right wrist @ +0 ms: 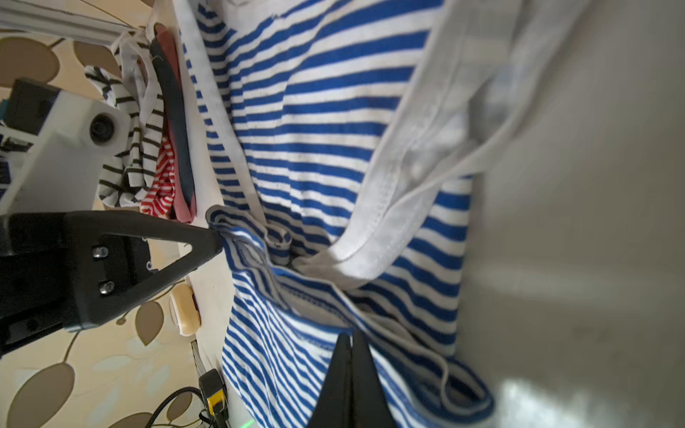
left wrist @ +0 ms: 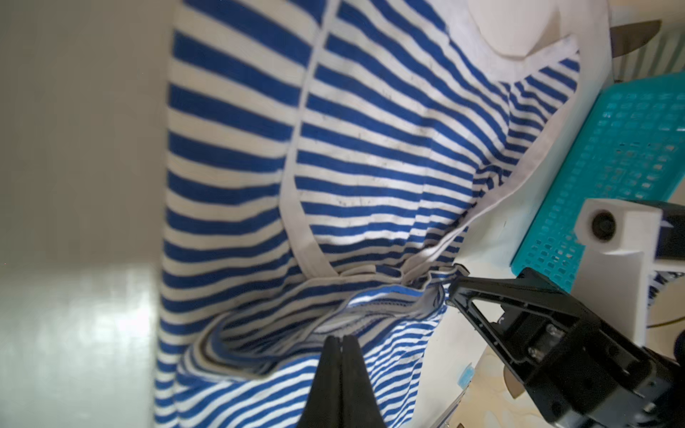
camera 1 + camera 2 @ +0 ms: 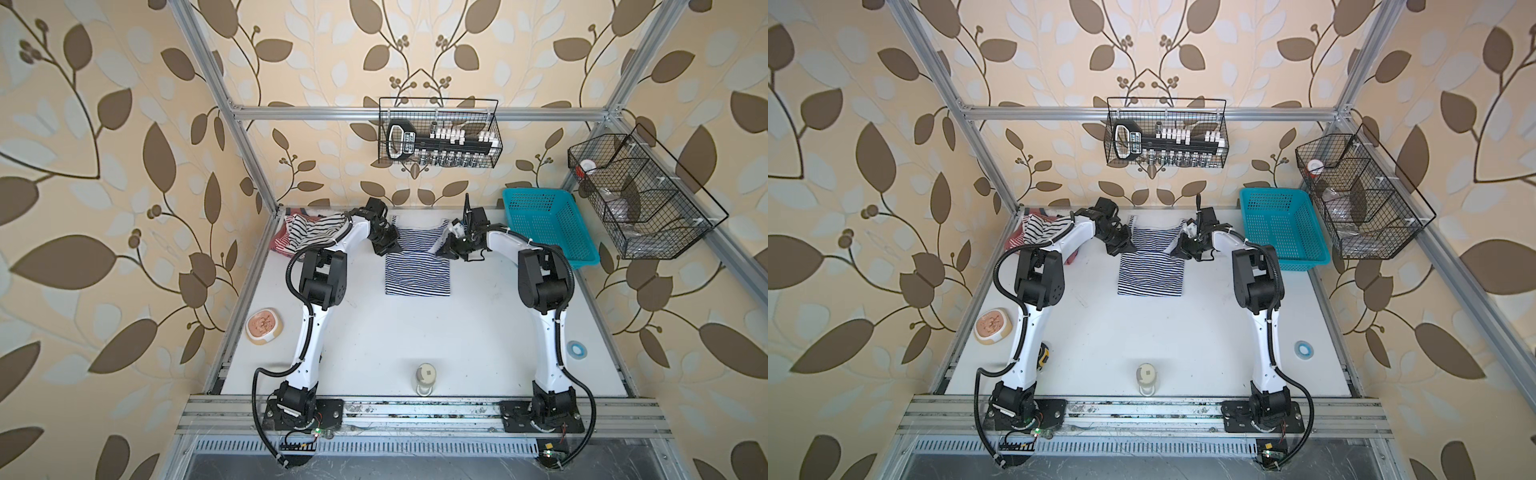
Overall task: Fold and stack tank tops
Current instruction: Smooth out the tank top at the center of the table, then fold the tank top at the top-center of the table.
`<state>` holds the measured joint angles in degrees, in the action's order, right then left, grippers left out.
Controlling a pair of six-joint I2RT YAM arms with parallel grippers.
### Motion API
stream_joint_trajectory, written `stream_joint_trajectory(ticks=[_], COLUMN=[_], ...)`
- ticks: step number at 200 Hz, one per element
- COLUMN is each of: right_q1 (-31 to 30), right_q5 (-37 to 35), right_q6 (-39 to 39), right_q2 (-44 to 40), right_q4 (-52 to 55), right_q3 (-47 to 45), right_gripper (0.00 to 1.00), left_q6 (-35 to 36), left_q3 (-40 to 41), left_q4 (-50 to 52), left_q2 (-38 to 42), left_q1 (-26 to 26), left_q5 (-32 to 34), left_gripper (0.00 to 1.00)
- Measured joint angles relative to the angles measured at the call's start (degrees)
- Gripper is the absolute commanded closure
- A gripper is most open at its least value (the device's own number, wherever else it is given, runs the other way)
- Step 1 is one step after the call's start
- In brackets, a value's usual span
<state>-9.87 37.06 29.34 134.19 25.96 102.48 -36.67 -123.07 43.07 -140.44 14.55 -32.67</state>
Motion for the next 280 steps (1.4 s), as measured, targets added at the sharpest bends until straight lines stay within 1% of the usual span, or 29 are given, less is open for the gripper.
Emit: stream_joint_trajectory(ticks=[6, 21, 34, 43, 62, 79, 100, 119, 155, 196, 221, 233, 241, 250, 254, 270, 280], right_q1=[0.3, 0.9, 1.5, 1.9, 2.6, 2.7, 2.1, 0.9, -1.9, -4.4, -5.2, -5.4, -5.5, -5.5, -5.5, -5.6, -5.6], right_q5=[0.0, -0.4, -1.2, -1.8, -3.0, -3.8, -4.3, -4.9, -5.6, -5.6, -5.6, -5.6, -5.6, -5.6, -5.6, -5.5, -5.6], right_q6=[0.0, 0.0, -0.2, -0.1, -0.7, -1.4, -2.6, -3.8, -4.8, -4.7, -4.1, -3.8, -3.6, -3.5, -3.3, -3.4, -2.6], right_q2=[0.0, -0.6, -2.9, -5.8, -13.5, -20.8, -26.9, -28.5, -28.5, -28.4, -27.9, -27.4, -27.1, -26.6, -26.4, -25.8, -25.5], right_q4=[0.1, 0.1, -0.3, -0.5, -1.1, -2.0, -2.3, -2.1, -1.8, -3.2, -4.9, -5.6, -5.9, -6.2, -6.3, -6.7, -6.8], right_q3=[0.0, -0.1, -2.0, -4.5, -11.0, -16.7, -22.9, -27.5, -36.7, -39.9, -40.0, -40.0, -40.0, -40.0, -40.0, -40.0, -40.0], right_gripper=[0.95, 0.91, 0.87, 0.82, 0.76, 0.71, 0.68, 0.67, 0.66, 0.65, 0.66, 0.66, 0.68, 0.73, 0.76, 0.91, 0.97], left_q6=[0.0, 0.1, 0.7, 1.8, 3.2, 3.9, 5.3, 5.7, 5.4, 4.5, 3.6, 3.3, 3.1, 2.3, 2.9, 1.6, 2.1], left_q3=[-0.2, -0.3, 0.0, 1.2, 8.1, 15.2, 23.5, 30.4, 39.2, 40.7, 41.1, 41.3, 41.6, 41.9, 42.0, 42.8, 43.3], left_q4=[0.0, 0.0, 0.8, 1.2, 2.1, 2.6, 3.0, 2.8, 1.2, -1.9, -3.7, -4.3, -4.5, -4.7, -4.8, -5.3, -5.6], left_q2=[0.0, 0.2, 0.8, 2.3, 8.8, 15.9, 23.6, 27.5, 27.6, 26.9, 26.0, 25.5, 25.1, 24.7, 24.5, 24.2, 24.2], left_q1=[-0.4, -0.9, -1.4, -1.6, -1.8, -1.7, -1.3, -0.5, 2.1, 4.6, 5.0, 4.9, 4.9, 4.9, 4.9, 4.9, 4.9], left_q5=[0.0, 0.1, 0.8, 1.9, 3.7, 4.8, 5.9, 6.2, 6.1, 5.8, 5.8, 5.8, 5.8, 5.8, 5.9, 5.8, 5.8], left_gripper=[0.91, 0.87, 0.8, 0.73, 0.61, 0.54, 0.52, 0.51, 0.5, 0.49, 0.5, 0.54, 0.6, 0.69, 0.73, 0.86, 0.93])
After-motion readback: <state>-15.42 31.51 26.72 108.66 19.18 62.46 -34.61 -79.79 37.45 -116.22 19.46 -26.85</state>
